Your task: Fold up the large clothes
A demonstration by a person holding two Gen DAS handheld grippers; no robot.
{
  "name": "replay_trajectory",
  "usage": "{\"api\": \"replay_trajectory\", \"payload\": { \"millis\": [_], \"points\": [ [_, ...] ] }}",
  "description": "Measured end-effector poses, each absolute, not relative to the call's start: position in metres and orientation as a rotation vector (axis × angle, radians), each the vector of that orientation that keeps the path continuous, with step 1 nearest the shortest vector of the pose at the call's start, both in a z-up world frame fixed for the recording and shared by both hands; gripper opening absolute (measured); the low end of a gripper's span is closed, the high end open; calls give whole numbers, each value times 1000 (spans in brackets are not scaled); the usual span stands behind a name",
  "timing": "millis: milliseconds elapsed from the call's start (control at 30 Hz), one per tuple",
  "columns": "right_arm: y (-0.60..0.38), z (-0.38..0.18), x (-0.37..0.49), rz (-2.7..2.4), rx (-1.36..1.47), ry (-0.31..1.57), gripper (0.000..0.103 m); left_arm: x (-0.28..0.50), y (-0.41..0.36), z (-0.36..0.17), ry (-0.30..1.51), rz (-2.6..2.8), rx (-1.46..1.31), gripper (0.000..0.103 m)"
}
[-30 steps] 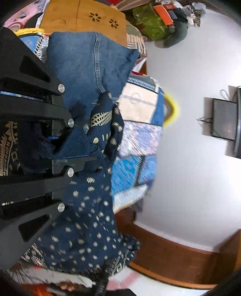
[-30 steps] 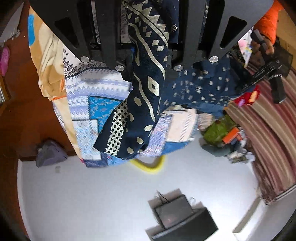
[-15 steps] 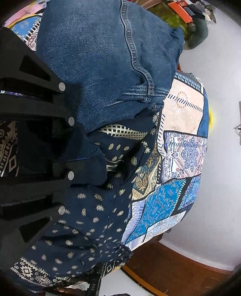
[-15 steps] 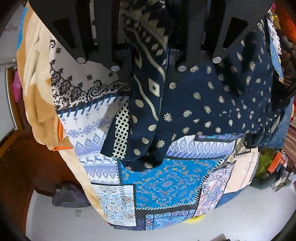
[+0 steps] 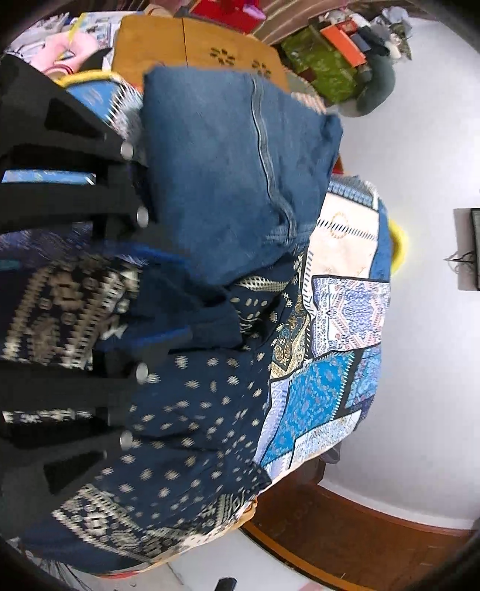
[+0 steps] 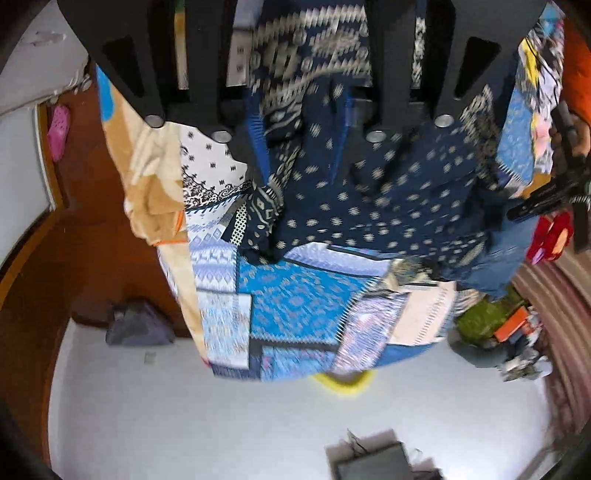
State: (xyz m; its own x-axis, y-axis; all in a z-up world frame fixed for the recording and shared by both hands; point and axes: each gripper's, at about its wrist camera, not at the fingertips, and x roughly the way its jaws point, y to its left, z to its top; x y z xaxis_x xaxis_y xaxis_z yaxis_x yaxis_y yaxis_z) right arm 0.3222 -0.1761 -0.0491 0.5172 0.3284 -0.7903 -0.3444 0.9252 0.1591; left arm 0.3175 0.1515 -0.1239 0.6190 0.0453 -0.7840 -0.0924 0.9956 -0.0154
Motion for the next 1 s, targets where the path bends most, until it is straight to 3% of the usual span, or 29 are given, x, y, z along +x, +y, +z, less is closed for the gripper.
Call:
{"api": "replay_trajectory", "payload": {
  "millis": [133, 233, 700, 1000],
  "points": [
    [-179, -33, 283, 426, -39, 887, 48, 273, 150, -108, 875, 67, -33, 62],
    [-184, -36, 259, 432, -36, 892, 48, 243, 151, -109, 884, 58, -45, 66],
    [-215, -116, 189, 376, 75, 1118, 48, 170, 174, -218, 1162, 34, -293, 66],
    [-219, -149, 168, 382, 155, 1194, 50, 144, 163, -252, 1215, -39, -448, 67]
  ]
}}
